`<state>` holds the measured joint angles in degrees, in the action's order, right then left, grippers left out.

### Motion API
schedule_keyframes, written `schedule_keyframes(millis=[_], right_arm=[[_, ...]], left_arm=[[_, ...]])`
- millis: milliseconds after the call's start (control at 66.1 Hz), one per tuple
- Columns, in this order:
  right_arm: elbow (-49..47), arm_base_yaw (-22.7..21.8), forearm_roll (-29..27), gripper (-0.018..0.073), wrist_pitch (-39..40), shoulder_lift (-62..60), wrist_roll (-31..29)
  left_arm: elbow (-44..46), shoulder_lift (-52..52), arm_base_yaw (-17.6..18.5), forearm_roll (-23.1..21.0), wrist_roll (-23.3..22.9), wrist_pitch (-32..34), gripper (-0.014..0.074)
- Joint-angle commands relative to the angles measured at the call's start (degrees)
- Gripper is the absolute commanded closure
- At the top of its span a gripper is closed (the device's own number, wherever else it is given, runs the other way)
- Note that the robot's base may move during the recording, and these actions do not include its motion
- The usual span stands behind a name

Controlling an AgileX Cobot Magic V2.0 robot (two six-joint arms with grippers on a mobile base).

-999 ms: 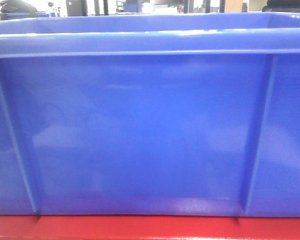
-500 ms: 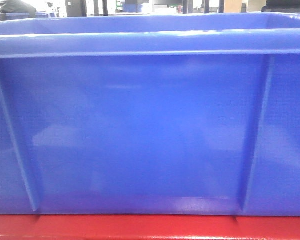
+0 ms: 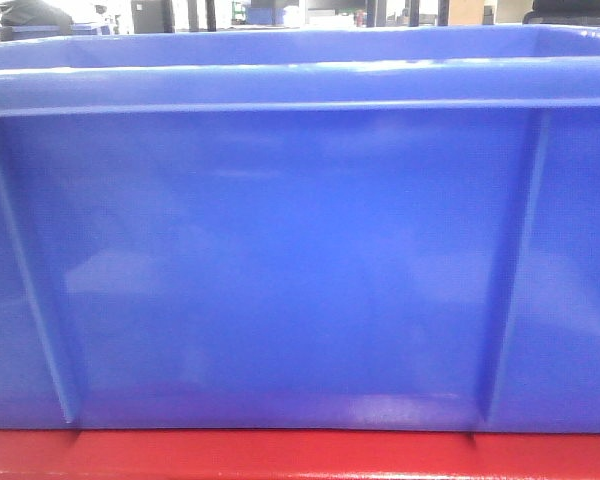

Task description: Move blue bin to conveyor side

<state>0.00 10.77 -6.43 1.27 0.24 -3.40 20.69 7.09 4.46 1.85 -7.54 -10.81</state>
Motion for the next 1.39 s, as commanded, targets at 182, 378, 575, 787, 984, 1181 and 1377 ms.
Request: schedule_keyframes(millis=[182, 378, 575, 787, 984, 1181, 1377], right_arm=[[0.00, -0.33, 1.37, 0.0648, 0.06, -0.24, -0.26], [0.00, -0.33, 1.68, 0.0648, -0.39, -0.24, -0.26], [0.00, -0.33, 1.68, 0.0648, -0.39, -0.24, -0.26], [0.00, -0.33, 1.68, 0.0648, -0.39, -0.24, -0.26], [0.00, -0.33, 1.68, 0.0648, -0.39, -0.24, -0.26], [0.00, -0.33, 1.68, 0.0648, -0.39, -0.24, -0.26], [0.00, -0.33, 1.68, 0.0648, -0.39, -0.24, -0.26]], left_arm=[[-0.09, -0.12, -0.09, 0.13, -0.15, 1.08, 0.0596], [-0.09, -0.12, -0.09, 0.13, -0.15, 1.08, 0.0596], [-0.09, -0.12, -0.09, 0.13, -0.15, 1.08, 0.0596], [-0.09, -0.12, -0.09, 0.13, -0.15, 1.08, 0.0596], [-0.09, -0.12, -0.09, 1.22, -0.15, 1.08, 0.0596], [-5.53, -2.14, -4.29, 10.76, -0.02, 1.41, 0.0596], [-15.35, -7.09, -7.53, 7.21, 1.34, 4.09, 0.0596]])
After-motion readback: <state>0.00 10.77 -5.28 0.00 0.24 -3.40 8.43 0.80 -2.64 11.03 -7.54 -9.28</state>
